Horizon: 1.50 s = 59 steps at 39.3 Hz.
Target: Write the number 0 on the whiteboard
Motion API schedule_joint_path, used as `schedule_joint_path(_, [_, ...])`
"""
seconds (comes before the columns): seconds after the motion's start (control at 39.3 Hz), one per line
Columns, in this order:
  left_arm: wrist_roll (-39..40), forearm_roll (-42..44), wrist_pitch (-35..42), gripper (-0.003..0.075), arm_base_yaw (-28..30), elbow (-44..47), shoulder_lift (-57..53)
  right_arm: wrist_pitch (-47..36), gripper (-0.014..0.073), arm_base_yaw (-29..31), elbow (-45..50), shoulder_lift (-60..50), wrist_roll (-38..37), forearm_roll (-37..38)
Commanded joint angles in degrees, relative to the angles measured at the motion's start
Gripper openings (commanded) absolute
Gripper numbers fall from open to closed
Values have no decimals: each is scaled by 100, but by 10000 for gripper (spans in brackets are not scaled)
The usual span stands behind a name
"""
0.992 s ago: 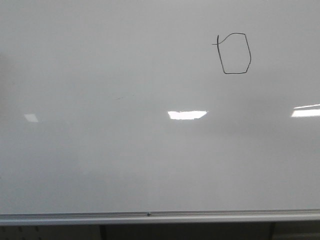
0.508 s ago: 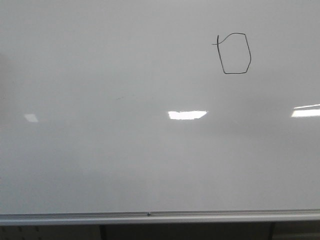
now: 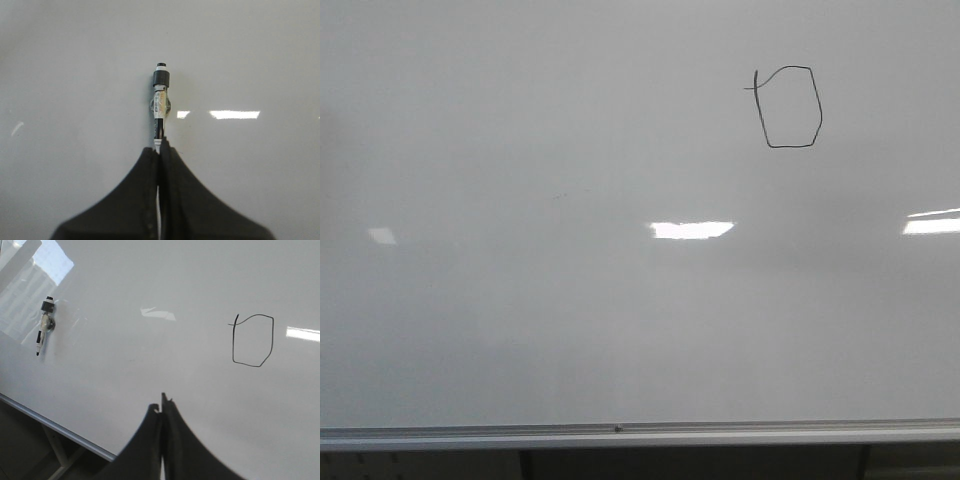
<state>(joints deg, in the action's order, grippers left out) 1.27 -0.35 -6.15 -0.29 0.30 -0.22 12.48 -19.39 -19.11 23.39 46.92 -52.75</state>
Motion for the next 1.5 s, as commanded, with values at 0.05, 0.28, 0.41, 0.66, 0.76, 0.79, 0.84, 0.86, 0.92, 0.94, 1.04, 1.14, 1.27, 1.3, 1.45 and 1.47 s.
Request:
schedule_joint_path(0.05, [54,-36,483,-20,-20,130,-108,-474,-68,14,0,-78,8,144])
schedule_joint_path(0.28, [54,-36,483,-20,-20,130,-108,-980,-68,226,778,-835,-1924,2349])
schedule_joint_path(0.41, [54,-36,483,-20,-20,130,-108,-1399,-68,506,1306,-1323,-3452,3827])
schedule_joint_path(0.66, [54,-36,483,-20,-20,130,-108,-1330,-68,1265,1860,-1805,-4184,4585])
schedule_joint_path(0.76, [54,-36,483,-20,-20,130,-108,-1194,-68,1503,1888,-1881,-4184,4585])
schedule_joint_path(0.79, [54,-36,483,-20,-20,130,-108,-1194,-68,1541,1908,-1892,-4184,4585])
schedule_joint_path(0.84, [54,-36,483,-20,-20,130,-108,-1199,-68,1601,1970,-1924,-4189,4585])
schedule_joint_path(0.86, [54,-36,483,-20,-20,130,-108,-1248,-68,1613,2012,-1940,-4189,4585])
schedule_joint_path(0.92, [54,-36,483,-20,-20,130,-108,-1248,-68,1613,2083,-1996,-4200,4585])
schedule_joint_path(0.94, [54,-36,483,-20,-20,130,-108,-1093,-68,1613,2075,-2026,-4201,4585])
schedule_joint_path(1.04, [54,-36,483,-20,-20,130,-108,-925,-68,1613,2071,-2271,-4201,4590])
schedule_joint_path(1.14, [54,-36,483,-20,-20,130,-108,-829,-68,1619,2076,-2495,-4201,4590])
schedule_joint_path(1.27, [54,-36,483,-20,-20,130,-108,-839,-68,1619,2076,-2488,-4201,4584])
schedule_joint_path(1.3, [54,-36,483,-20,-20,130,-108,-839,-68,1619,2076,-2488,-4201,4584])
schedule_joint_path(1.45, [54,-36,483,-20,-20,130,-108,-839,-68,1619,2071,-2488,-4201,4584])
schedule_joint_path(1.47, [54,-36,483,-20,-20,130,-108,-839,-68,1619,2071,-2488,-4201,4584])
